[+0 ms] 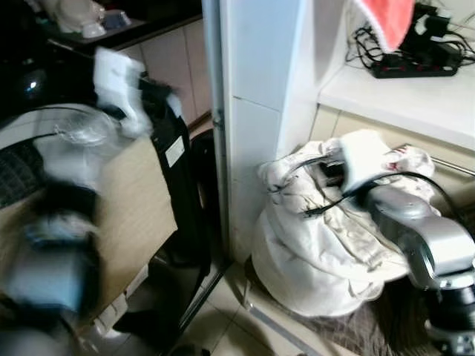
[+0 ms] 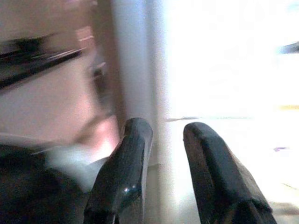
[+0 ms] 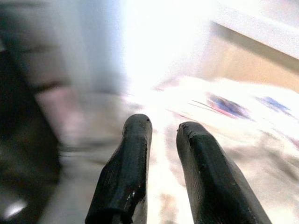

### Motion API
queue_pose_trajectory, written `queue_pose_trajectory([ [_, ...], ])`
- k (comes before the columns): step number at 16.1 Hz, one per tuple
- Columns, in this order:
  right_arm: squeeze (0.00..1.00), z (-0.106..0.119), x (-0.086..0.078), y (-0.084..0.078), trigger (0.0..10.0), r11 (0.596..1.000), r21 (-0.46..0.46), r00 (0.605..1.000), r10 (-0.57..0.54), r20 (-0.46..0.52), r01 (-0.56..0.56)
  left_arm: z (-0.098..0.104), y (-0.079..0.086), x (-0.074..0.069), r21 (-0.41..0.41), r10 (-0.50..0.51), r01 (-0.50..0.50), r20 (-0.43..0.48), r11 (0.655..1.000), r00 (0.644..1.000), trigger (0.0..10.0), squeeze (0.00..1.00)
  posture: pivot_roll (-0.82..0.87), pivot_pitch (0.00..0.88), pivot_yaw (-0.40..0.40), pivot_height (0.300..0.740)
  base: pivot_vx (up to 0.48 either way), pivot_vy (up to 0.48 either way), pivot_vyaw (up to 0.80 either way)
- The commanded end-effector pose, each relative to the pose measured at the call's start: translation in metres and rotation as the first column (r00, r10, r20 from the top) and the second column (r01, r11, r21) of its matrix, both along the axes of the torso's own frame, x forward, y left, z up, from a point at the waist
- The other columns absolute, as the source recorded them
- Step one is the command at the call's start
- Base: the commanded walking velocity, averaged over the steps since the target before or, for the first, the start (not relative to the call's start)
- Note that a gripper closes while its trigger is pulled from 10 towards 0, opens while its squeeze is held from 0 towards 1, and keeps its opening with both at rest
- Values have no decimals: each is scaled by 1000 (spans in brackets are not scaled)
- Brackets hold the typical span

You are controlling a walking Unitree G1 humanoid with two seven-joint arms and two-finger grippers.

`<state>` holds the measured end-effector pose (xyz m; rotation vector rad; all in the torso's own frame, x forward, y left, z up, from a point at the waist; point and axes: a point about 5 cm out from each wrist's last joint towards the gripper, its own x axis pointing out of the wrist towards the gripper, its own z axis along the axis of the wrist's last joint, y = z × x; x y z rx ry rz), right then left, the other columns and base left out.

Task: Clothes washing

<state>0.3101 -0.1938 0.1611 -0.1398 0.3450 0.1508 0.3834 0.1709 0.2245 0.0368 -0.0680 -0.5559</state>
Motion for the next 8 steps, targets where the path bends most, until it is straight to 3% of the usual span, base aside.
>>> queue_pose_trajectory([
  [1,1000,0,8,-19,10000,993,19,993,-119,26,118,9,-25,-9,-46,-84,85,25,995,996,10000,0,-143,0,61,740,0,0,0],
  [5,1000,-18,13,-42,10000,983,-19,982,-183,-37,182,-4,-58,-30,-69,-178,176,-24,982,984,10000,0,-148,0,66,740,0,0,0],
  [6,1000,-31,12,-56,10000,970,-59,967,-239,-87,234,-16,-64,-38,-53,-161,158,-45,986,986,10000,0,-148,0,66,740,0,0,0],
  [7,1000,-33,12,-59,10000,966,-65,962,-255,-97,249,-19,-64,-41,-27,-154,153,-43,988,987,10000,0,-142,0,62,740,0,0,0],
  [8,1000,-40,11,-66,10000,953,-82,945,-299,-131,290,-31,-65,-47,60,-161,163,-34,985,986,10000,0,-139,0,62,740,0,0,0],
])
